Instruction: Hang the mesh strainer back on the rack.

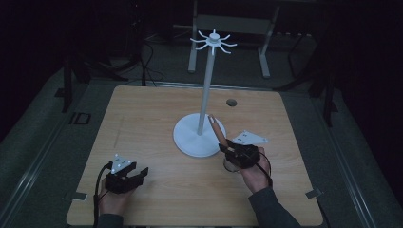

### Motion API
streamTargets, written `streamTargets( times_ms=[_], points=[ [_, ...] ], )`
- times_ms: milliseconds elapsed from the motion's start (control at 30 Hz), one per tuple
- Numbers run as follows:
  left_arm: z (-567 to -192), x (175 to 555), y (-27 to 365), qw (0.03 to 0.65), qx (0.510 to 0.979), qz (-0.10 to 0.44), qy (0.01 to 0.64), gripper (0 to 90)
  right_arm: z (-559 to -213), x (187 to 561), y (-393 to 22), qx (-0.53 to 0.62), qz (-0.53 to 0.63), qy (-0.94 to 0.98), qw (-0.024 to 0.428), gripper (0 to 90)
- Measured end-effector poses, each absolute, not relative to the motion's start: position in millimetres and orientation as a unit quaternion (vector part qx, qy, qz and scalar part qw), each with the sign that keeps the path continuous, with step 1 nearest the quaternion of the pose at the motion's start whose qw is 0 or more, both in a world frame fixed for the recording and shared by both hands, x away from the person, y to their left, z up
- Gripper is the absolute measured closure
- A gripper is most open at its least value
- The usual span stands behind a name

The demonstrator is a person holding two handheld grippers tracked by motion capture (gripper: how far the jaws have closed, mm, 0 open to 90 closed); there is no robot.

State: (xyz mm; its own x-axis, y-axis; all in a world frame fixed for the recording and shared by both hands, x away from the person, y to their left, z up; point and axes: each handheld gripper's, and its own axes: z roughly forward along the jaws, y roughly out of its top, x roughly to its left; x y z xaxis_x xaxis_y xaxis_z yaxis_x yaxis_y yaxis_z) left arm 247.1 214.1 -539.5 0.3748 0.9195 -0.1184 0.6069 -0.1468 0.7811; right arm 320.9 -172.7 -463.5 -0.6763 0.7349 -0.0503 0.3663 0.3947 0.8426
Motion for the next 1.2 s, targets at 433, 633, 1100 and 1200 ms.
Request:
streamTargets(
  times_ms=[433, 633, 1100, 1200],
  points=[
    [-539, 247, 215, 0.392, 0.730, 0.199, 0.523, 44.8, -452, 321, -172, 0.340, 0.448, 0.796, 0.226, 69.3],
    [-539, 247, 215, 0.391, 0.731, 0.200, 0.523, 44.8, -446, 322, -172, 0.341, 0.454, 0.791, 0.228, 69.4],
    [-539, 247, 215, 0.393, 0.729, 0.201, 0.524, 44.8, -433, 323, -172, 0.343, 0.471, 0.779, 0.233, 69.4],
    [-539, 247, 215, 0.393, 0.729, 0.201, 0.524, 44.8, -431, 324, -173, 0.343, 0.474, 0.777, 0.235, 69.3]
  ],
)
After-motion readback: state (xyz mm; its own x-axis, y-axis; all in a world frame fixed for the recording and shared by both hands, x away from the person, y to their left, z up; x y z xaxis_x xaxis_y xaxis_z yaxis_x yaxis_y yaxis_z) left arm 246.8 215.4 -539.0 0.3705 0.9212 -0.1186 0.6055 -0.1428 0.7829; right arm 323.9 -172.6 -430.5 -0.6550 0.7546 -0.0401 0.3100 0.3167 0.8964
